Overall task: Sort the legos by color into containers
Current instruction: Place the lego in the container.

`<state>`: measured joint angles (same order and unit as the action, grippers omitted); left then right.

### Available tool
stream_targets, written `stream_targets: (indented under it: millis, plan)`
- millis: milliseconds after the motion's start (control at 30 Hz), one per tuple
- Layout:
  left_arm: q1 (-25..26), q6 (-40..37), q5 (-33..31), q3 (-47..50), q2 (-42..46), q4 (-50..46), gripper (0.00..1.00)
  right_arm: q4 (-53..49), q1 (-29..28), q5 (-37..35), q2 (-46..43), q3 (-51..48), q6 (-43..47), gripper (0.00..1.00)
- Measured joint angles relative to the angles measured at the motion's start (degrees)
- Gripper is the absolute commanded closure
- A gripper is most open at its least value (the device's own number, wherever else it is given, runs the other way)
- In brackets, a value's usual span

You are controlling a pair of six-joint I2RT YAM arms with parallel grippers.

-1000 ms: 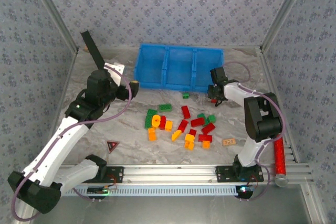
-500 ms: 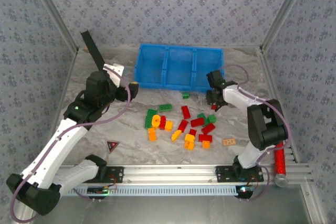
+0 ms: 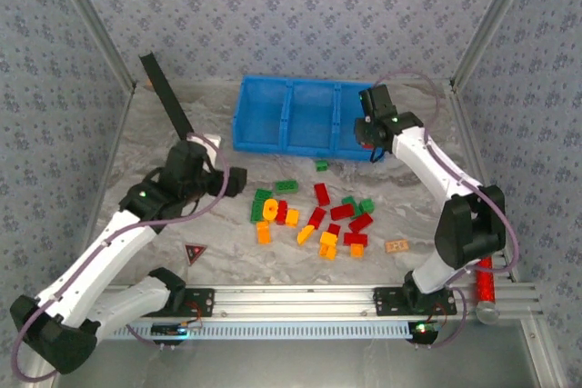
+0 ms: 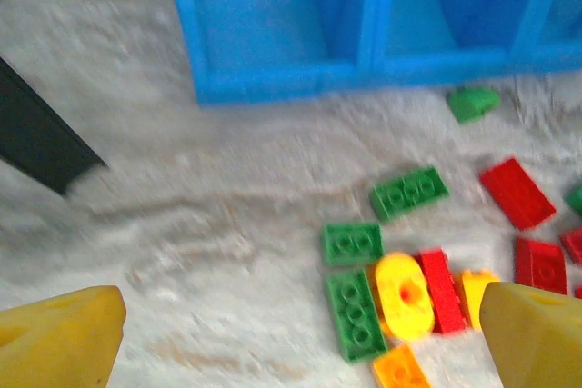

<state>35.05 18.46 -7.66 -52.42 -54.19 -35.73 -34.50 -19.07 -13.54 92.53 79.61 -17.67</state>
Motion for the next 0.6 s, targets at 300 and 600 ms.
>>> stream_targets:
  millis: [300, 600]
  plan:
    - [11.1, 15.8, 0.1, 10.7, -5.3, -0.3, 0.0, 0.3, 0.0, -0.5, 13.2, 9.6, 3.2, 0.69]
    - [15.6, 23.3, 0.6, 11.5, -16.3, 5.3, 0.0, 2.3, 0.0, -0.4, 20.9, 10.7, 3.7, 0.69]
